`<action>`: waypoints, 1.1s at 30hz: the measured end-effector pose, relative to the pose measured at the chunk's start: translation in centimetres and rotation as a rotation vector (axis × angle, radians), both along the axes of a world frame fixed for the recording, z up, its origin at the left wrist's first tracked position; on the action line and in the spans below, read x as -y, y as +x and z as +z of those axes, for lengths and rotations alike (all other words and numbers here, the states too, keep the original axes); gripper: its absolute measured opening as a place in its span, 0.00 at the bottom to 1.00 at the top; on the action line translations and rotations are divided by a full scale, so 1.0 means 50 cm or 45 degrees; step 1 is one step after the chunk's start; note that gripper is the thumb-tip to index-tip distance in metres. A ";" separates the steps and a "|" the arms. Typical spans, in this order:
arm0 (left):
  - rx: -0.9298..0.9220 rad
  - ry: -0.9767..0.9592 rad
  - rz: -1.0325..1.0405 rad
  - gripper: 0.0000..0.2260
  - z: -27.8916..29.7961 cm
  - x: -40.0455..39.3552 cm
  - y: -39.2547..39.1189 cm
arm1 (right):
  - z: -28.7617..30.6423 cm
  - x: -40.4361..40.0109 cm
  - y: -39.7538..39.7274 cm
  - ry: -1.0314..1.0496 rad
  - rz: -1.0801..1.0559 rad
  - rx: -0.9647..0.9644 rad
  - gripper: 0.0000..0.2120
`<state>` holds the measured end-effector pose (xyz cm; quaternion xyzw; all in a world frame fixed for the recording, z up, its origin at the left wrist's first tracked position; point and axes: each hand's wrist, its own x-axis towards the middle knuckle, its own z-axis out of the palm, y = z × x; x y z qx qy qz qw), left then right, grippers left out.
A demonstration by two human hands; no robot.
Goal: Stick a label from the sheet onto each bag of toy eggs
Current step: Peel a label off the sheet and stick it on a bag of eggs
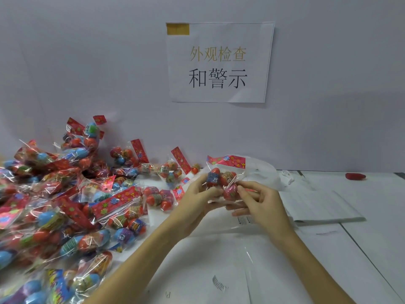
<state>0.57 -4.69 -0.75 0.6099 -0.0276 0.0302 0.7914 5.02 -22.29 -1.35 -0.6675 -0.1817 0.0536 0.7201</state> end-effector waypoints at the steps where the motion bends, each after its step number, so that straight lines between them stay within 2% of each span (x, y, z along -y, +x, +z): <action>1: -0.004 0.007 0.018 0.14 -0.001 0.003 0.001 | 0.000 0.002 -0.001 -0.005 -0.003 0.011 0.08; 3: 0.015 0.103 0.106 0.13 -0.003 0.014 -0.007 | -0.001 0.002 -0.002 -0.016 -0.025 0.032 0.06; 6: 0.041 0.497 0.475 0.21 -0.016 0.015 0.001 | 0.004 -0.003 -0.003 0.025 -0.104 0.096 0.07; 7: 0.036 0.553 0.515 0.20 -0.016 0.013 0.003 | 0.006 -0.004 -0.006 0.015 -0.080 0.158 0.10; 9: -0.053 0.301 0.304 0.17 0.003 0.003 -0.002 | 0.003 -0.007 -0.014 -0.123 0.000 0.377 0.12; 10: -0.155 0.143 0.215 0.23 0.012 0.000 0.005 | 0.000 -0.007 -0.018 -0.225 0.019 0.499 0.13; 12: -0.154 0.017 0.082 0.34 0.022 -0.006 0.007 | -0.005 -0.004 -0.018 -0.366 0.044 0.633 0.14; 15: -0.042 -0.024 -0.005 0.33 0.009 -0.027 0.000 | 0.005 0.005 -0.016 -0.385 0.125 0.606 0.14; 18: -0.055 0.005 -0.051 0.28 0.010 -0.030 0.004 | 0.011 0.013 -0.013 -0.391 0.118 0.616 0.14; 21: -0.060 0.069 0.092 0.19 0.006 -0.025 0.003 | 0.014 0.013 -0.011 -0.362 0.176 0.619 0.14; 24: -0.082 0.232 0.369 0.15 0.005 -0.025 -0.003 | 0.003 0.015 -0.001 -0.339 0.124 0.558 0.12; 25: -0.094 0.268 0.479 0.14 0.002 -0.030 0.000 | -0.005 0.017 0.006 -0.383 0.044 0.550 0.12; 27: -0.088 0.233 0.623 0.10 0.001 -0.040 0.006 | -0.023 0.024 0.019 -0.644 -0.022 0.511 0.15; 28: -0.079 0.175 0.655 0.11 0.004 -0.043 0.007 | -0.032 0.026 0.023 -0.822 0.026 0.484 0.18; 30: -0.049 0.046 0.630 0.24 0.004 -0.050 0.009 | -0.051 0.028 0.028 -1.101 0.142 0.473 0.26; 31: -0.030 0.033 0.601 0.30 0.003 -0.050 0.009 | -0.060 0.027 0.031 -1.163 0.170 0.486 0.28; 33: 0.008 0.081 0.560 0.32 0.002 -0.050 0.010 | -0.067 0.025 0.034 -1.198 0.157 0.531 0.30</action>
